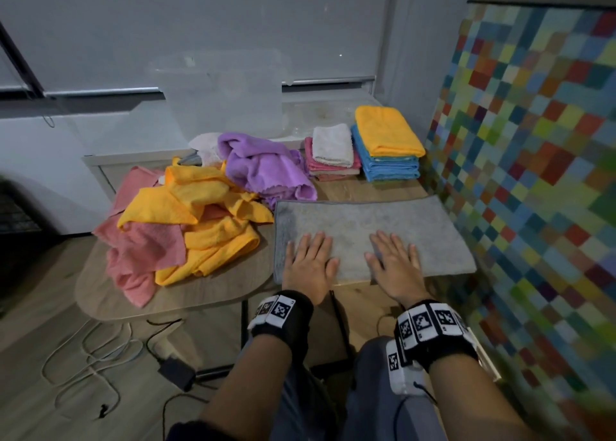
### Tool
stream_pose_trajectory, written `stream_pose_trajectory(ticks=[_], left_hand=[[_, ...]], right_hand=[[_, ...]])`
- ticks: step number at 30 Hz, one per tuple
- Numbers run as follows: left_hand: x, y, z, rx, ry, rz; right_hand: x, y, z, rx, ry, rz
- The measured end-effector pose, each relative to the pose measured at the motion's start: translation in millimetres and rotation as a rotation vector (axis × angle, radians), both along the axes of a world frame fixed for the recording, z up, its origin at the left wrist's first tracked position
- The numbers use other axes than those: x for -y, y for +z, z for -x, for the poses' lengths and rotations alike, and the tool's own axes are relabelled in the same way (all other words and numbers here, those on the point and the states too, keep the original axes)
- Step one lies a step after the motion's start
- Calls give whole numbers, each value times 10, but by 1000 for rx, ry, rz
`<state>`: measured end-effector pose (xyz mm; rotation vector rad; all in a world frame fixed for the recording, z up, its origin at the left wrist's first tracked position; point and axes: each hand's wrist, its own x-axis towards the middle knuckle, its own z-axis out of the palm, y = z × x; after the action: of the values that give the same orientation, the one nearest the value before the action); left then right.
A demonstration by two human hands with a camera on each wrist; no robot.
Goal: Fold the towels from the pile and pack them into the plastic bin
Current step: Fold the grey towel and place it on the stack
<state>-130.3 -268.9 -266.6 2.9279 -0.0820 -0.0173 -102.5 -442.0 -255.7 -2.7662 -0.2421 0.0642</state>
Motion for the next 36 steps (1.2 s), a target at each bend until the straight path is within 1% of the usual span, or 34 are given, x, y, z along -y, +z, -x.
stream_pose_trajectory(ticks=[5, 7, 9, 11, 15, 19, 21, 22, 23, 25, 26, 27, 28, 30, 32, 34, 36], left_hand=[[-5, 24, 21, 12, 39, 29], [-39, 23, -1, 26, 54, 55], [-91, 33, -42, 23, 58, 76], [-135, 26, -68, 12, 49, 85], [-178, 2, -87, 28, 39, 86], [-175, -11, -61, 29, 34, 68], [-175, -16, -37, 34, 32, 53], [-177, -18, -26, 36, 30, 52], [-178, -22, -16, 37, 31, 52], [-180, -34, 8, 40, 38, 57], [-181, -36, 22, 40, 45, 61], [-181, -36, 33, 39, 54, 66], [-184, -34, 41, 39, 63, 73], [-193, -18, 57, 39, 77, 91], [-209, 4, 56, 30, 83, 100], [-219, 42, 31, -4, 95, 112], [-205, 100, -9, -29, 102, 130]], right_hand=[[50, -8, -11, -54, 24, 73], [32, 0, -56, -74, 57, 68], [60, 21, -123, -80, 89, -24], [155, 17, -171, -37, 51, -135], [428, -58, -111, 199, -230, -158], [597, -103, -26, 271, -479, -325], [618, -87, -24, 308, -609, -446], [644, -101, -39, 303, -693, -522], [670, -103, -56, 250, -783, -626], [737, -107, -80, 79, -931, -886], [768, -116, -88, 1, -964, -1022], [778, -108, -78, -35, -974, -1120], [782, -107, -79, -13, -976, -1152], [754, -74, -71, 149, -980, -1030], [644, 34, -49, 296, -943, -900], [496, 124, -62, 386, -805, -884], [300, 177, -63, 396, -626, -897]])
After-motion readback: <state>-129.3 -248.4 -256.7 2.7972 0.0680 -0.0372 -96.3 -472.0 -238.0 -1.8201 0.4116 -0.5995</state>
